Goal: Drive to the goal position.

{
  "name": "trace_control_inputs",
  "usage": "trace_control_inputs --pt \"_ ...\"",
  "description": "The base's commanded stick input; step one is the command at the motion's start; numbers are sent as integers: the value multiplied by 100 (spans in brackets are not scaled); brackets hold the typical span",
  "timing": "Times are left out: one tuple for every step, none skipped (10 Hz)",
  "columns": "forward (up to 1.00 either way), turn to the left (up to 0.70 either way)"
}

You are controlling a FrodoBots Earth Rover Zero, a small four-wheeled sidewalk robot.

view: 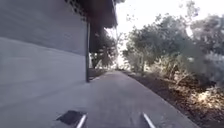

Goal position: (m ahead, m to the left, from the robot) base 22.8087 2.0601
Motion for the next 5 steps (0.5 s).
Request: trace_control_inputs --pt "100 0" --pt "100 0" --pt "100 0" --pt "100 0" --pt "100 0"
